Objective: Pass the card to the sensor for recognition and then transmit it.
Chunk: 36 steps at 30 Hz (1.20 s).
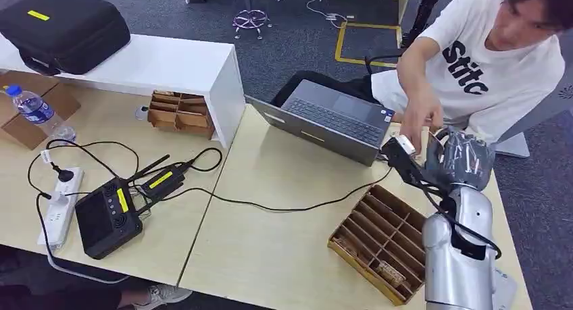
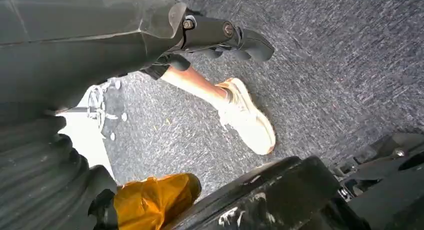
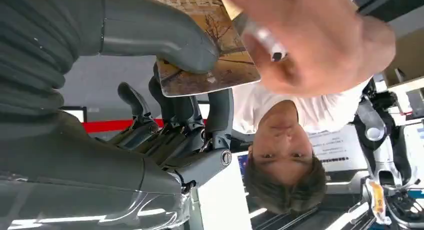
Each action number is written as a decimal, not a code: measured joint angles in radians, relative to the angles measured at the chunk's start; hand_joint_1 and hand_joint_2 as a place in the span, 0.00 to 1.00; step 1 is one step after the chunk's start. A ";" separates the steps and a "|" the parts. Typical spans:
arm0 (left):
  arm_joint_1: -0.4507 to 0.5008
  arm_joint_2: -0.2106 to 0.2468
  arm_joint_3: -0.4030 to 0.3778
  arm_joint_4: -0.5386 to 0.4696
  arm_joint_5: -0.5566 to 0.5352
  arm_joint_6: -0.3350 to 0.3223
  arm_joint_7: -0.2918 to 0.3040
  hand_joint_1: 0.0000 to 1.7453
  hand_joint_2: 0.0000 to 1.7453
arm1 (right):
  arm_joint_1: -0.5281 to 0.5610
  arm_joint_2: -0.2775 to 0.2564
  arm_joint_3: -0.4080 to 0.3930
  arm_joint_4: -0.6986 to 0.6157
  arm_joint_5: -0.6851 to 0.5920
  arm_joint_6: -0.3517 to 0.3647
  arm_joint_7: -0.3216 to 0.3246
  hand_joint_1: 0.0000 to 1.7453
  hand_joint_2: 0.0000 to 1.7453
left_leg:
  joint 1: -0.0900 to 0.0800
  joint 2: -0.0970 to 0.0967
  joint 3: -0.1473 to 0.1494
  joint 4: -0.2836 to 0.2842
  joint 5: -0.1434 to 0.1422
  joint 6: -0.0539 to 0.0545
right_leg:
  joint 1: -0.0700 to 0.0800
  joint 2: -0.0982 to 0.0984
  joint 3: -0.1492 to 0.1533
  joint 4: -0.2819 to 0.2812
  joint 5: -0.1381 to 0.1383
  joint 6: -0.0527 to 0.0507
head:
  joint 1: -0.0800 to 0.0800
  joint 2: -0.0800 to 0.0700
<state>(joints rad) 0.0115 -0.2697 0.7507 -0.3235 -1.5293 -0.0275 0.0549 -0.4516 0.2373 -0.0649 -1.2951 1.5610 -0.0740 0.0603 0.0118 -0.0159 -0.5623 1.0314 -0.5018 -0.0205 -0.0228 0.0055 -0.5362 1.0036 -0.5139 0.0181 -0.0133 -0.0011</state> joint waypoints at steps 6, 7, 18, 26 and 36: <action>-0.001 0.000 -0.006 0.001 0.000 0.000 -0.001 0.00 1.00 | 0.000 0.000 -0.008 0.039 0.002 -0.016 -0.002 0.56 1.00 | 0.000 0.000 0.000 0.000 0.000 0.000 | 0.000 0.000 0.000 0.000 0.000 0.000 | 0.000 0.000; -0.001 0.000 -0.006 0.002 0.000 0.000 -0.001 0.00 1.00 | 0.000 0.000 -0.009 0.044 0.002 -0.020 -0.003 0.56 1.00 | 0.000 -0.001 0.000 0.000 0.000 0.000 | 0.000 -0.001 0.000 0.000 0.000 0.000 | 0.000 0.000; -0.002 0.000 -0.007 0.006 0.000 -0.001 0.000 0.00 1.00 | -0.001 0.000 -0.013 0.074 0.002 -0.043 -0.022 0.72 1.00 | 0.000 -0.001 -0.001 0.000 0.000 0.000 | 0.000 -0.001 0.000 0.000 0.000 0.000 | 0.000 0.000; -0.002 0.000 -0.007 0.008 0.000 -0.001 0.001 0.00 1.00 | -0.002 0.000 -0.012 0.078 -0.005 -0.054 -0.034 0.12 1.00 | 0.000 -0.001 -0.001 0.000 0.000 0.000 | 0.000 -0.001 0.000 0.000 0.000 0.000 | 0.000 0.000; -0.003 -0.001 -0.006 0.008 0.000 -0.001 0.008 0.00 1.00 | 0.028 0.010 0.026 -0.033 -0.078 -0.071 -0.075 0.00 1.00 | 0.000 -0.001 -0.001 0.000 0.000 0.000 | 0.000 -0.001 -0.001 0.000 0.000 0.000 | 0.000 0.000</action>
<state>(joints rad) 0.0089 -0.2705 0.7443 -0.3151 -1.5293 -0.0286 0.0625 -0.4237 0.2468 -0.0390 -1.3276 1.4830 -0.1449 -0.0143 0.0118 -0.0169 -0.5630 1.0315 -0.5018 -0.0205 -0.0228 0.0044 -0.5370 1.0036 -0.5140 0.0181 -0.0137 -0.0011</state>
